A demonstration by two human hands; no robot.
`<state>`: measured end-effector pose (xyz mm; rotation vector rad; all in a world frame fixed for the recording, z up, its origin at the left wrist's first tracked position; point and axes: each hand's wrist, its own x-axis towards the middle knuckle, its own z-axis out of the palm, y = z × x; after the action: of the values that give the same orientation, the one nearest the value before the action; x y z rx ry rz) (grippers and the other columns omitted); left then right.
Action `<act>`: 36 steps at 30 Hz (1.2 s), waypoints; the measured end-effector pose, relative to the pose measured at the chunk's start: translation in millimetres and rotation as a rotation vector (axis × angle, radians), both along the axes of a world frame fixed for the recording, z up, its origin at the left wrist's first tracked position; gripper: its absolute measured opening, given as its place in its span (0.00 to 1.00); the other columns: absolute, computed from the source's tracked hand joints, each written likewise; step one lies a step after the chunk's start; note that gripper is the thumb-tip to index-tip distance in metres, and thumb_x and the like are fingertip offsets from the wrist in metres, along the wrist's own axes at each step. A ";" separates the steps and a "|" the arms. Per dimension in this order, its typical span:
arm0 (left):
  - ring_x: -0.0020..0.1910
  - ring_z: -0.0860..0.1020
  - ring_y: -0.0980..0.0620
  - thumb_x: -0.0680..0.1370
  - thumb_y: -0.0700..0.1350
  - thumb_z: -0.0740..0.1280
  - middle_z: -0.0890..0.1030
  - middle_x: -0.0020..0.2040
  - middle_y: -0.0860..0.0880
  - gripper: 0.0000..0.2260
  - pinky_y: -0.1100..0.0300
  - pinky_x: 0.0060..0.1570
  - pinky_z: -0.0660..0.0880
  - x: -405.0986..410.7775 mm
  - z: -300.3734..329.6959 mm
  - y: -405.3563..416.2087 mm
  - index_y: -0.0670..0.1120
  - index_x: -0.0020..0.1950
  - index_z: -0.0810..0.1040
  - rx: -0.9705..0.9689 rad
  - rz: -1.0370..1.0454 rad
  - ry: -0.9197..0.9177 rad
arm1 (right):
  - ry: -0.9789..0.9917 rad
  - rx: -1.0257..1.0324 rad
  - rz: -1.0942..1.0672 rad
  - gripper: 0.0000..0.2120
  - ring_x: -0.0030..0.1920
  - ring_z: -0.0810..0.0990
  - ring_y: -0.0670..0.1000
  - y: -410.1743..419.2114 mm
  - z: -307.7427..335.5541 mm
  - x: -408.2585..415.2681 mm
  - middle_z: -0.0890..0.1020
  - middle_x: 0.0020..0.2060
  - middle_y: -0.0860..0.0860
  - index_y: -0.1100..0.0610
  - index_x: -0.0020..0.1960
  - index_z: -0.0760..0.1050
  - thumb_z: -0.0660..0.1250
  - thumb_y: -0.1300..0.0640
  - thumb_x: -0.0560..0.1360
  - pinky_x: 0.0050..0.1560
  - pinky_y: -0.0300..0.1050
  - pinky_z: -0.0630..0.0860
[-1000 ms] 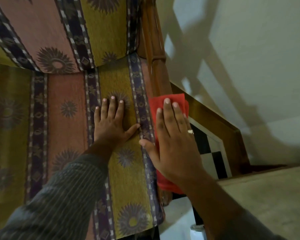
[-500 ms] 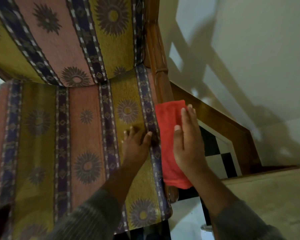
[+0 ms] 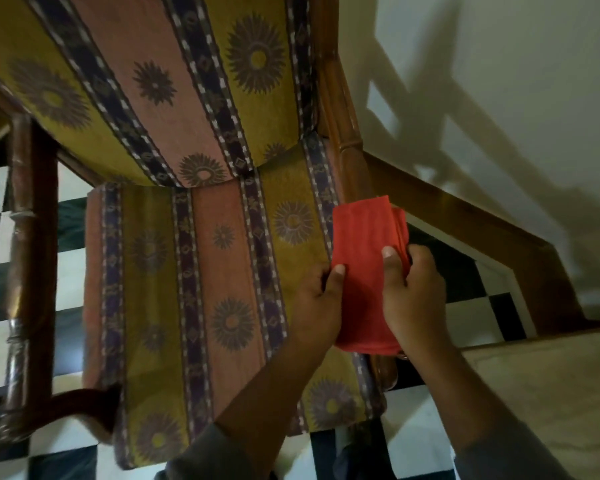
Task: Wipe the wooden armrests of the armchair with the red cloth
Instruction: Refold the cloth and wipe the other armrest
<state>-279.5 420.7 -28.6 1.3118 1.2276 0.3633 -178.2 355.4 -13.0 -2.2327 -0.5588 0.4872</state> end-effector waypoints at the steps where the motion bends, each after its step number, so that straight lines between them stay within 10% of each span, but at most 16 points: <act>1: 0.29 0.69 0.62 0.83 0.49 0.62 0.72 0.33 0.52 0.10 0.66 0.31 0.67 -8.1 3.2 4.2 0.47 0.43 0.76 0.026 0.013 -0.006 | 0.025 0.027 -0.001 0.17 0.38 0.78 0.46 4.0 2.4 -9.1 0.76 0.40 0.46 0.56 0.59 0.72 0.56 0.45 0.81 0.38 0.45 0.75; 23: 0.35 0.74 0.66 0.82 0.48 0.62 0.76 0.36 0.55 0.07 0.74 0.35 0.70 -415.2 71.9 190.0 0.53 0.45 0.74 0.410 0.425 0.145 | 0.064 0.304 0.269 0.09 0.45 0.74 0.27 232.4 36.2 -414.0 0.73 0.42 0.34 0.45 0.58 0.70 0.57 0.45 0.80 0.44 0.17 0.65; 32: 0.37 0.77 0.62 0.81 0.49 0.64 0.78 0.34 0.56 0.08 0.71 0.33 0.70 -438.0 -9.5 162.4 0.60 0.43 0.73 0.240 0.394 0.351 | -0.038 -0.050 0.307 0.22 0.47 0.81 0.50 200.0 -37.1 -432.2 0.83 0.52 0.54 0.57 0.65 0.73 0.60 0.44 0.79 0.45 0.45 0.78; 36: 0.53 0.78 0.57 0.82 0.52 0.62 0.79 0.55 0.55 0.13 0.61 0.53 0.75 -433.7 -8.4 154.5 0.56 0.67 0.71 0.319 0.316 0.445 | 0.066 -0.058 0.347 0.23 0.51 0.81 0.53 198.8 -48.5 -424.6 0.82 0.53 0.54 0.56 0.64 0.73 0.59 0.41 0.78 0.50 0.50 0.78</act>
<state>-713.2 575.2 -36.9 1.5212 1.8189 0.5263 -602.8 554.2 -61.5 -2.1711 -0.9141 0.7588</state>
